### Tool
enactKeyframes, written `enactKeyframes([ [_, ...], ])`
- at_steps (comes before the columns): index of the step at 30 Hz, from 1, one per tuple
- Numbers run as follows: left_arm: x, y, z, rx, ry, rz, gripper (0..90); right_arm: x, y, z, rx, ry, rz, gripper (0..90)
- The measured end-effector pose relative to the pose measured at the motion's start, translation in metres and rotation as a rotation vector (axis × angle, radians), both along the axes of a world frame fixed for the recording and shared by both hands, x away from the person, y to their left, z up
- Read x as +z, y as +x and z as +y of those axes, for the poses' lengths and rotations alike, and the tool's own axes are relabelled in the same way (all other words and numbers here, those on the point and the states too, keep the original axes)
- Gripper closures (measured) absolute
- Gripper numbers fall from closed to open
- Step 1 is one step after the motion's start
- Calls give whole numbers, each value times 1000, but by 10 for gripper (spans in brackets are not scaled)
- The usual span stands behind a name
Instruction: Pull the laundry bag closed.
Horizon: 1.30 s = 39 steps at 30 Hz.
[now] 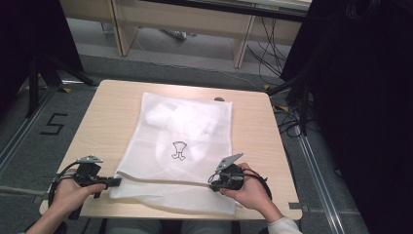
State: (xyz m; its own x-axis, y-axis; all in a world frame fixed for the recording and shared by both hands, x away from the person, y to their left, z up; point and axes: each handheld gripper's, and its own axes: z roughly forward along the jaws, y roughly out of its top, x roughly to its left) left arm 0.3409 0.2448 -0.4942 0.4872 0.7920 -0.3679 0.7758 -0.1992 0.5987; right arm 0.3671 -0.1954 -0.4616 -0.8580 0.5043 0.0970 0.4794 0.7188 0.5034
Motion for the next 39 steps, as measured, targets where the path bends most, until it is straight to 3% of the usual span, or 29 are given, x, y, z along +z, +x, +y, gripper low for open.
enactKeyframes([
  [9, 0, 0, 0, 1, 2, 1, 863, 0, 0, -8, -9, -6, 5, 826],
  [12, 0, 0, 1, -19, 10, 3, 863, 1, 0, -9, -13, -2, 16, 826],
  [13, 0, 0, 1, -19, 9, 2, 863, 0, 1, -9, 6, 6, 15, 826],
  [15, -1, -1, -1, 18, -24, -10, 863, 1, 0, -9, 0, 6, 8, 826],
  [17, 1, 0, 0, -6, 1, -1, 863, 0, 0, -9, 1, 7, 10, 826],
  [22, 0, 0, 1, -8, 4, -4, 863, 2, 0, -12, 7, 4, 14, 826],
  [23, 0, 0, 0, 9, 5, -5, 863, 2, 0, -13, -12, 1, 11, 826],
  [26, 1, 0, 1, -24, 11, 0, 863, 3, -2, -16, -36, 3, 25, 826],
  [27, 0, 0, 0, 1, -1, -2, 863, 3, -1, -17, -35, -3, 23, 826],
  [32, 1, 0, 0, 1, 1, -2, 863, 3, -2, -18, -34, 0, 27, 826],
  [34, 1, 0, 2, -24, 9, 5, 863, 2, -2, -19, -36, 1, 30, 826],
  [36, 1, -1, 0, -3, 1, -2, 863, 3, -2, -20, -40, -2, 21, 826],
  [38, 1, -1, 0, 4, 1, -3, 863, 2, -2, -22, -34, 2, 35, 826],
  [39, 1, -1, 0, -1, 1, -2, 863, 1, 0, -22, -7, 7, 20, 826],
])
